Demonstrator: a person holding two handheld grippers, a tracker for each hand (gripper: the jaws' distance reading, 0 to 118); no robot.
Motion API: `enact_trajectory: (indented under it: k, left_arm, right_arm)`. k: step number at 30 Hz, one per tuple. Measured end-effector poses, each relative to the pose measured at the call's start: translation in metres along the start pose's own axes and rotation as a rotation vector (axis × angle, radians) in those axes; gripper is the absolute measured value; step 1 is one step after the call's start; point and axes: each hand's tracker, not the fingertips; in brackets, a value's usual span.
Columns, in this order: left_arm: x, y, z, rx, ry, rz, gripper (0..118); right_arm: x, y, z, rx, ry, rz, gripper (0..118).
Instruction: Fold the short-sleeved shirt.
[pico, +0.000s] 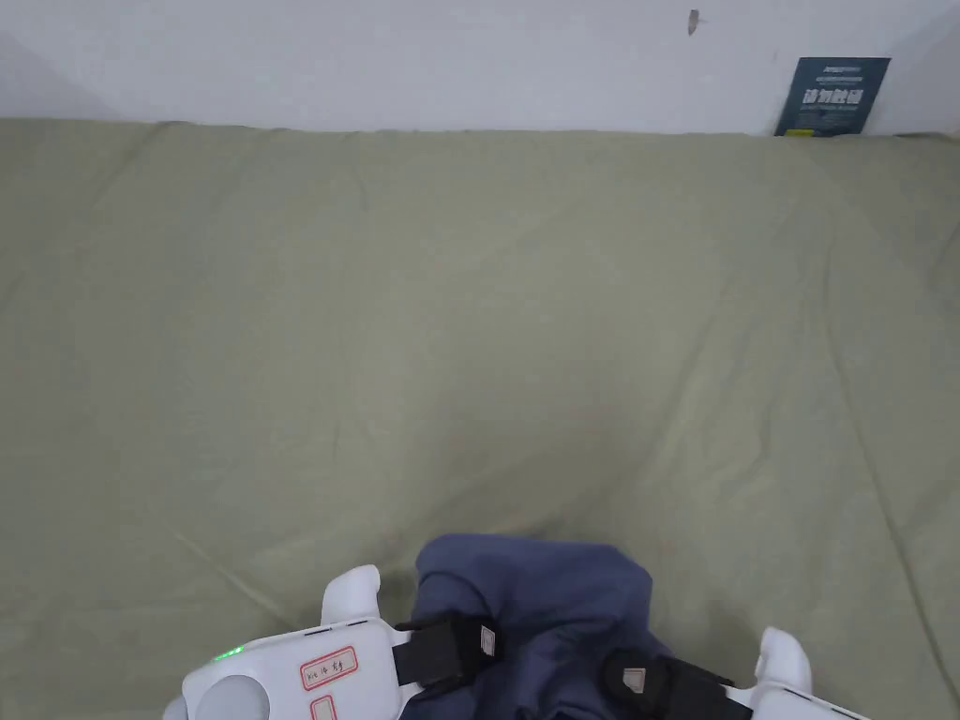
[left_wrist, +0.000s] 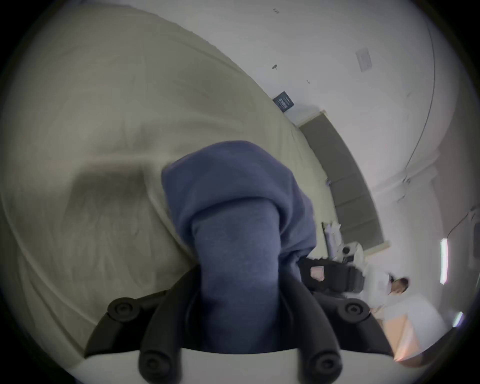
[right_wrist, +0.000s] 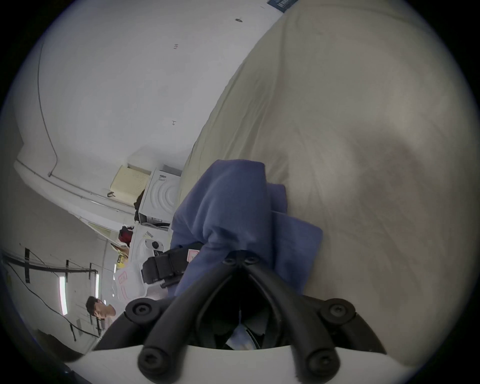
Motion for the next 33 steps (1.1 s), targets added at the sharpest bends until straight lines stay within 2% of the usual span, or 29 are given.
enact_trajectory:
  k: [4, 12, 14, 17, 19, 20, 22, 23, 24, 25, 26, 30, 31, 32, 33]
  left_arm:
    - [-0.016, 0.012, 0.046, 0.058, 0.048, -0.044, 22]
    - [-0.117, 0.076, 0.214, 0.182, 0.317, -0.050, 21]
    - [-0.149, 0.091, 0.252, 0.188, 0.387, -0.091, 21]
    - [-0.203, 0.108, 0.287, 0.150, 0.446, 0.007, 22]
    - [-0.220, 0.108, 0.300, 0.151, 0.365, 0.064, 25]
    - [-0.216, 0.105, 0.302, 0.182, 0.350, 0.054, 36]
    - [-0.213, 0.104, 0.314, 0.274, 0.442, 0.000, 98]
    - [-0.210, 0.103, 0.325, 0.313, 0.408, -0.019, 115]
    - [-0.208, 0.102, 0.343, 0.352, 0.356, -0.035, 118]
    - [-0.190, 0.100, 0.354, 0.399, 0.334, -0.046, 118]
    - [-0.188, 0.102, 0.372, 0.446, 0.379, -0.048, 118]
    - [-0.195, 0.104, 0.419, 0.508, 0.641, 0.044, 118]
    - [-0.202, 0.103, 0.422, 0.471, 0.759, 0.097, 114]
    - [-0.207, 0.100, 0.423, 0.445, 0.852, 0.127, 99]
    - [-0.232, 0.106, 0.427, 0.411, 0.922, 0.118, 45]
  right_arm:
    - [-0.015, -0.009, 0.018, -0.006, -0.041, 0.075, 1]
    - [-0.033, -0.037, 0.041, -0.009, -0.073, 0.098, 1]
    - [-0.036, -0.041, 0.042, -0.012, -0.078, 0.098, 1]
    - [-0.038, -0.049, 0.037, -0.013, -0.077, 0.087, 1]
    - [-0.037, -0.051, 0.032, -0.019, -0.080, 0.082, 1]
    - [-0.039, -0.052, 0.030, -0.022, -0.079, 0.079, 1]
    - [-0.045, -0.054, 0.026, -0.025, -0.074, 0.077, 1]
    - [-0.047, -0.055, 0.024, -0.027, -0.073, 0.076, 1]
    - [-0.050, -0.054, 0.022, -0.032, -0.072, 0.078, 1]
    - [-0.053, -0.054, 0.022, -0.036, -0.071, 0.086, 1]
    - [-0.055, -0.054, 0.021, -0.039, -0.071, 0.097, 1]
    - [-0.067, -0.052, 0.022, -0.042, -0.070, 0.135, 1]
    - [-0.070, -0.051, 0.023, -0.039, -0.071, 0.142, 1]
    - [-0.072, -0.050, 0.024, -0.034, -0.073, 0.151, 1]
    - [-0.075, -0.049, 0.026, -0.026, -0.087, 0.171, 1]
